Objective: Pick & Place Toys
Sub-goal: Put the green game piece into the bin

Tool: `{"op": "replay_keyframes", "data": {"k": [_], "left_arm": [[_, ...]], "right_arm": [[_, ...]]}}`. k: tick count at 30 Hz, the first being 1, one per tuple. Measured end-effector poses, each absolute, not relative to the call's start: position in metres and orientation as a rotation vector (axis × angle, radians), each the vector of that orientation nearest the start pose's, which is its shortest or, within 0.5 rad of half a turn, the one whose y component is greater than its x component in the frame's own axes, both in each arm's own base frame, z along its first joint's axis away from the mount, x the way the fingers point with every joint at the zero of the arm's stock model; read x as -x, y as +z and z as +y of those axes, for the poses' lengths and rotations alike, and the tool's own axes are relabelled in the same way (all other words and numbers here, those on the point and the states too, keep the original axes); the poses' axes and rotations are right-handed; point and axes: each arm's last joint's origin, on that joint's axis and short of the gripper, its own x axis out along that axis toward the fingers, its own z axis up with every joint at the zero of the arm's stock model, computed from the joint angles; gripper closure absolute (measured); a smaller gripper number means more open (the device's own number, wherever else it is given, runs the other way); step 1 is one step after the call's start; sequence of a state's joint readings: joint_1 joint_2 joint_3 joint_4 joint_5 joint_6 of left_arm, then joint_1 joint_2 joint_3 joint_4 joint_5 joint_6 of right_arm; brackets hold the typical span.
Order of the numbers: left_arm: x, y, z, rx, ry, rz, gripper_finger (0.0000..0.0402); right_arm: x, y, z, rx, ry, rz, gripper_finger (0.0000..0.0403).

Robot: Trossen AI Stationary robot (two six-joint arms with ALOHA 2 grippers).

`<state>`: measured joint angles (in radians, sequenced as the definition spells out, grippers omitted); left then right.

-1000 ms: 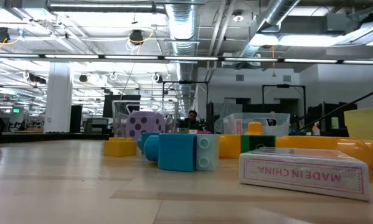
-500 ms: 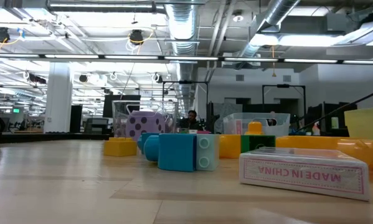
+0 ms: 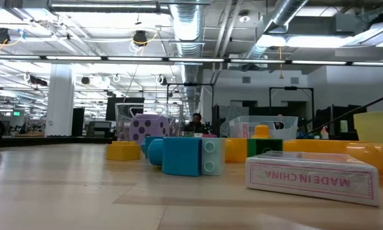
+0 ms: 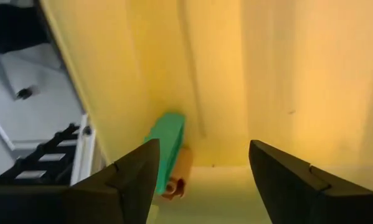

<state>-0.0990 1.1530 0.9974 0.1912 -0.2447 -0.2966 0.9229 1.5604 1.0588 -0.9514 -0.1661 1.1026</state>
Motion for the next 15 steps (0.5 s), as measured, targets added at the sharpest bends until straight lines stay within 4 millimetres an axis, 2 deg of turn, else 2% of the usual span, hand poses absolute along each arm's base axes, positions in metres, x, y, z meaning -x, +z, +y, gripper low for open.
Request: {"op": "replay_keyframes", "data": {"k": [3, 7, 15], "left_arm": [[-0.259, 0.369, -0.019, 0.303, 0.139, -0.056, 0.0189], [-0.259, 0.369, -0.019, 0.327, 0.138, -0.058, 0.0189], [-0.259, 0.369, -0.019, 0.328, 0.137, -0.058, 0.0189]], "right_arm": [[-0.163, 0.206, 0.215, -0.260, -0.032, 1.619, 0.0176], [-0.166, 0.206, 0.207, -0.231, -0.099, 1.605, 0.0215], [-0.171, 0.218, 0.193, -0.197, -0.128, 1.502, 0.0351]]}}
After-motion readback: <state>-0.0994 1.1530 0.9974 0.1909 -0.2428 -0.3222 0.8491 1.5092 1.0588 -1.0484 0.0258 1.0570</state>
